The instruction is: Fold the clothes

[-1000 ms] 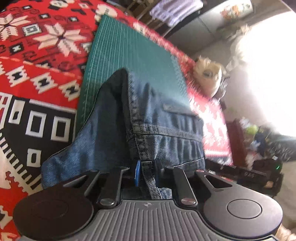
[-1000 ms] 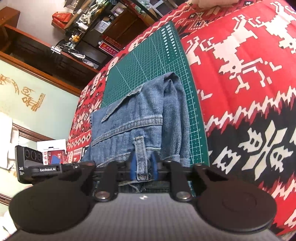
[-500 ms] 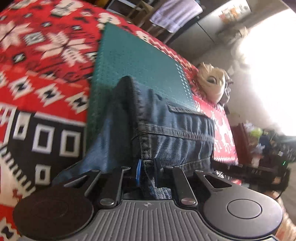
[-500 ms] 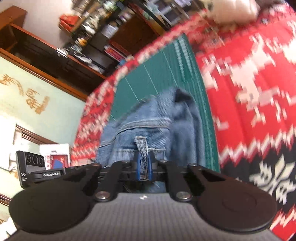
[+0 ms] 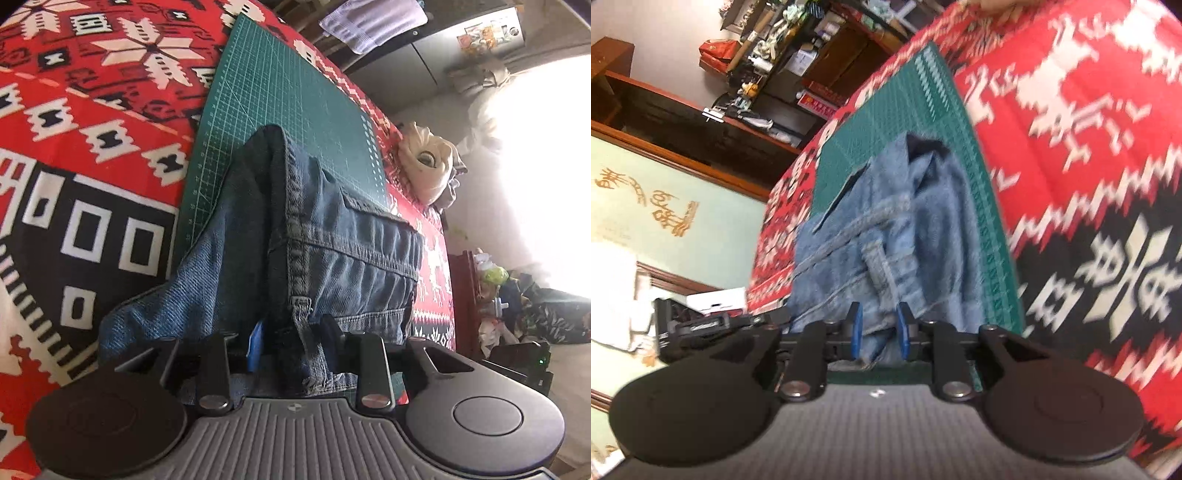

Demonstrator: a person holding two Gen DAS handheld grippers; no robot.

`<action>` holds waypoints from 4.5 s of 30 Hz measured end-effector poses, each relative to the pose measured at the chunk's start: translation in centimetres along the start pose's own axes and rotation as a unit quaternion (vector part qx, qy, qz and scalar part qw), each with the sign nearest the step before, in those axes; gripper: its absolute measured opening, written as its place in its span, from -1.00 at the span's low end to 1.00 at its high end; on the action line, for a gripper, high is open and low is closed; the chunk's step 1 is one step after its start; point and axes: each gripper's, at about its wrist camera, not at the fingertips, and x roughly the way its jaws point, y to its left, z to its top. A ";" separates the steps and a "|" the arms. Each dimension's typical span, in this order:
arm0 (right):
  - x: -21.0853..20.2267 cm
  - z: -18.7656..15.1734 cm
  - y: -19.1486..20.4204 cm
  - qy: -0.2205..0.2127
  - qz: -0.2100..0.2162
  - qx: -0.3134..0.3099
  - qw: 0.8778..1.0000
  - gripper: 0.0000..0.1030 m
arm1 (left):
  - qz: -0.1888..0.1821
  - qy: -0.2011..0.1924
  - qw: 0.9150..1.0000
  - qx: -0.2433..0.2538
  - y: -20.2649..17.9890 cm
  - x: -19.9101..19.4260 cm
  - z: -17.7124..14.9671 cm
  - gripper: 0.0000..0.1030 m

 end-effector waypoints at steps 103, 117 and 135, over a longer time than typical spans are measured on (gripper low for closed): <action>8.3 2.5 7.1 -0.093 -0.189 -0.366 0.906 -0.86 | 0.112 -0.142 0.967 0.180 -3.5 2.9 5.7 -0.92; 4.3 3.1 2.4 -0.119 -0.132 -0.201 0.963 -1.00 | 0.119 -0.132 0.968 0.176 -3.7 2.4 6.2 -0.95; 6.4 4.3 5.3 -0.149 -0.194 -0.273 0.931 -1.00 | 0.138 -0.134 0.959 0.206 -4.6 3.7 6.1 -0.93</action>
